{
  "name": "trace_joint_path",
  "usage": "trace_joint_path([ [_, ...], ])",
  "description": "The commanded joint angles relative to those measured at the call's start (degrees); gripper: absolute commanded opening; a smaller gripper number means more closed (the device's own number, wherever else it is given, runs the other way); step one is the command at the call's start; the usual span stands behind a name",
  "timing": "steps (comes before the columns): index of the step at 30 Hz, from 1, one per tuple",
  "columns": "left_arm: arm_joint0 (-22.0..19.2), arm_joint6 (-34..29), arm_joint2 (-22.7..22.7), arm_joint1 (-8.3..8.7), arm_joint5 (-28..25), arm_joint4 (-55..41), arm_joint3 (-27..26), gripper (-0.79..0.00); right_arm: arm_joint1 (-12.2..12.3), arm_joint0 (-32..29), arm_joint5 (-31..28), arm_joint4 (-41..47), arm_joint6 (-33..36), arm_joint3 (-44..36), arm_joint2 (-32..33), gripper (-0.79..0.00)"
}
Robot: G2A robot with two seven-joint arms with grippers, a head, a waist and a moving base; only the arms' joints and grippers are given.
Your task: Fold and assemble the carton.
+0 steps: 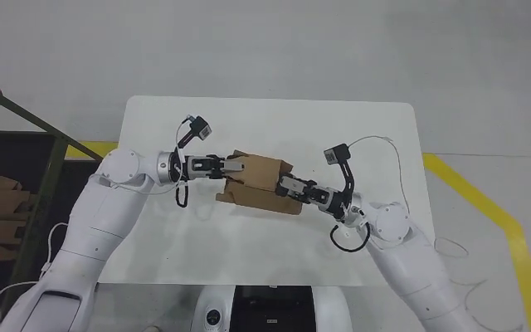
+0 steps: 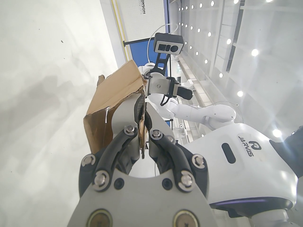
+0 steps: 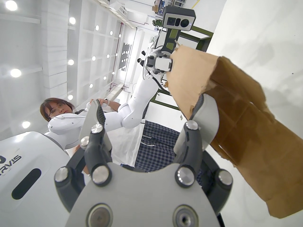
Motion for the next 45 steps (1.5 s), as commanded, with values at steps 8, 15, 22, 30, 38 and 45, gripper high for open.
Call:
trace_joint_path([
  [8, 0.25, -0.86, 0.69, -0.11, -0.75, 0.3, -0.88, -0.785, 0.17, 0.22, 1.78, 0.08, 1.62, -0.08, -0.01, -0.243],
  [15, 0.43, -0.78, 0.32, -0.07, -1.17, 0.07, -1.58, -0.785, 0.09, 1.28, 3.35, 0.53, 2.9, 0.99, -0.82, -0.345],
  [22, 0.65, -2.48, 0.83, -0.1, -0.9, -0.44, -2.38, -0.785, -0.13, 2.85, 4.13, 0.86, 3.69, 2.9, -1.81, -0.425],
  [30, -0.21, -2.57, 1.18, -0.24, -1.18, -0.5, -1.94, -0.785, -0.27, 3.53, 4.52, 1.13, 4.24, 3.79, -2.57, -0.493],
  [38, -0.74, -2.73, 1.68, -0.42, -1.46, -0.84, -1.17, -0.785, -0.37, 3.55, 4.66, 1.32, 3.78, 4.43, -2.93, -0.733],
  [45, -0.52, -2.9, 1.82, -0.52, -1.39, -2.1, -0.79, -0.785, -0.37, 3.54, 4.81, 1.05, 3.73, 4.61, -3.07, -0.785],
])
